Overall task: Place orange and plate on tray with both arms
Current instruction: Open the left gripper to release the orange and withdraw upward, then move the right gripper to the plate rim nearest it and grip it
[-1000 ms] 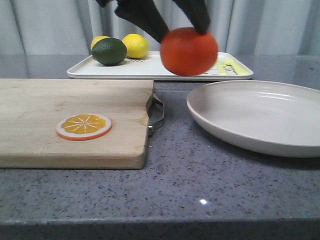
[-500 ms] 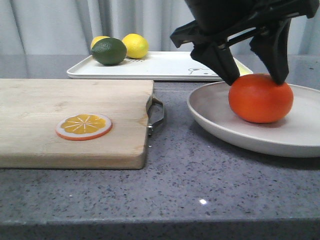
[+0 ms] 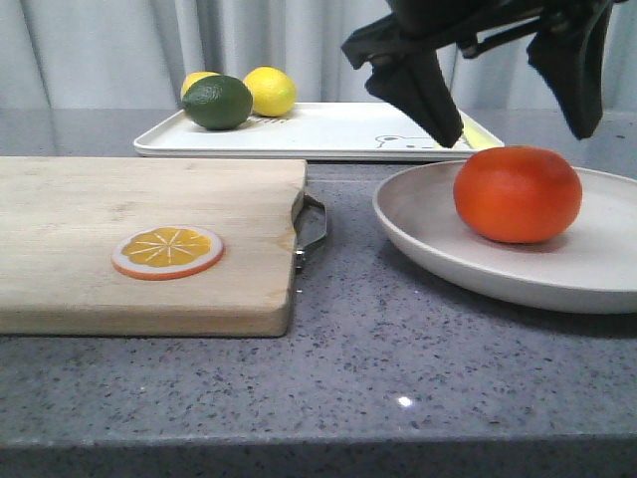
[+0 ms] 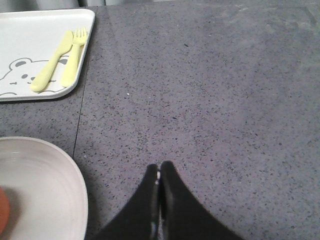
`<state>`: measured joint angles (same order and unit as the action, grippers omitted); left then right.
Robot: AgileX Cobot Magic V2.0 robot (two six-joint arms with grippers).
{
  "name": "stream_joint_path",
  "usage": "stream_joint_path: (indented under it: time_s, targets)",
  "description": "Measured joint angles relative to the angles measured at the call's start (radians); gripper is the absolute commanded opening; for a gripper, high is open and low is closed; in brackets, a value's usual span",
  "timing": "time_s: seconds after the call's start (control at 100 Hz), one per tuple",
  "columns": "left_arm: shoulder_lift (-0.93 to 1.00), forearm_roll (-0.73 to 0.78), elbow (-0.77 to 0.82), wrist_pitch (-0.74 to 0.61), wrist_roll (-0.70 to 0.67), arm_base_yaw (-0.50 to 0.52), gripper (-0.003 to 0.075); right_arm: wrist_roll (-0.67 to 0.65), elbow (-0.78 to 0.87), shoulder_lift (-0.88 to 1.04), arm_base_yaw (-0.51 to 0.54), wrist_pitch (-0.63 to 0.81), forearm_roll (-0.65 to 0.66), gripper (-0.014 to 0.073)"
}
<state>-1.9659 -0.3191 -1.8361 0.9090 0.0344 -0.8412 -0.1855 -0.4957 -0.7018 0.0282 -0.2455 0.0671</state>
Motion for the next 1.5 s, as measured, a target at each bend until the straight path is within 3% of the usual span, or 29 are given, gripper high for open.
stream_joint_path:
  time_s: [0.15, 0.45, 0.63, 0.78, 1.07, 1.14, 1.33, 1.5]
  targets:
    - [0.005, 0.008, -0.05, 0.093, 0.0, 0.003, 0.0505, 0.0, 0.0, 0.0, 0.0, 0.003, 0.0, -0.0067]
    - [0.101, 0.019, -0.054, 0.129, 0.0, 0.008, 0.0108, 0.0, -0.004, 0.0, -0.025, -0.041, 0.0, -0.0067]
    - [0.186, 0.025, -0.01, 0.156, 0.0, 0.008, -0.0013, 0.0, -0.034, 0.0, -0.066, -0.12, 0.002, -0.0067]
    - [0.297, 0.039, 0.136, 0.134, 0.0, 0.008, -0.002, 0.002, -0.067, -0.005, -0.098, -0.197, 0.006, -0.0067]
    - [0.626, 0.06, 0.485, -0.058, 0.0, 0.008, -0.002, 0.029, -0.14, -0.105, -0.111, -0.362, 0.01, -0.0052]
    - [0.708, 0.064, 0.555, -0.075, 0.0, 0.008, -0.002, 0.041, -0.16, -0.132, -0.111, -0.385, 0.008, 0.0018]
    - [0.916, 0.071, 0.731, -0.139, 0.0, 0.008, -0.002, 0.049, -0.214, -0.196, -0.111, -0.443, -0.001, 0.0337]
    - [1.082, 0.071, 0.857, -0.176, 0.0, 0.008, -0.002, 0.052, -0.277, -0.267, -0.111, -0.512, -0.032, 0.0371]
